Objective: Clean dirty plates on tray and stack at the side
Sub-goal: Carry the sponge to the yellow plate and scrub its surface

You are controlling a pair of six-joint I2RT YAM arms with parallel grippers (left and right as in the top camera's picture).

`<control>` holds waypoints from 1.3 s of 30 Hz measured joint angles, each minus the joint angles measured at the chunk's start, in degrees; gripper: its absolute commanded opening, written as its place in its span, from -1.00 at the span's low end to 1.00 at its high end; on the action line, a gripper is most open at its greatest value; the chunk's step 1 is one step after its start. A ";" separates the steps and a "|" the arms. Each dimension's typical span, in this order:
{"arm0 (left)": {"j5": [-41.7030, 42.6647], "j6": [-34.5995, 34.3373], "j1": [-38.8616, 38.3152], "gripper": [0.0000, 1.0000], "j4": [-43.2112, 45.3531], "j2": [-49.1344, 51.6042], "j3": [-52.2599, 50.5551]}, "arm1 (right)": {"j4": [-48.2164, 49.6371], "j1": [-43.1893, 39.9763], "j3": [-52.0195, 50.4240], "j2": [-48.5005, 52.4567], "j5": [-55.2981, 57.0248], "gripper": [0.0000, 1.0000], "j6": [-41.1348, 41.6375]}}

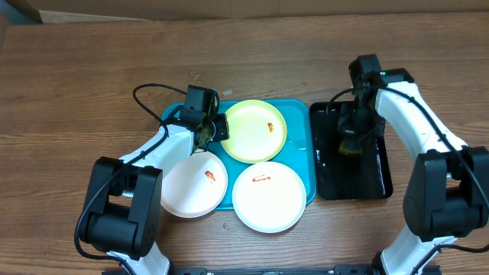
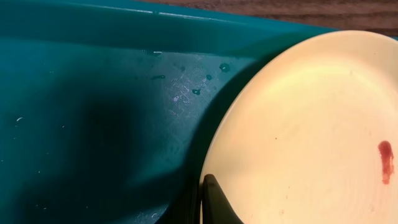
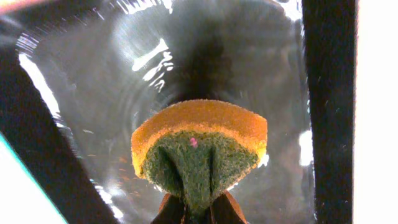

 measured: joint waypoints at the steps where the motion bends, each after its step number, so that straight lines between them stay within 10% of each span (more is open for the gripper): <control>1: 0.04 0.00 0.00 -0.92 -0.02 0.00 0.00 | -0.48 0.07 1.51 0.00 -0.04 -0.93 -0.17; 23: 0.07 0.00 0.00 -0.91 0.00 0.00 0.00 | 11.54 27.19 12.31 0.37 4.66 -0.93 -4.79; 39: 0.07 -0.02 0.00 -0.91 -0.02 0.00 0.00 | 12.02 29.11 12.20 13.53 13.42 -0.92 -4.28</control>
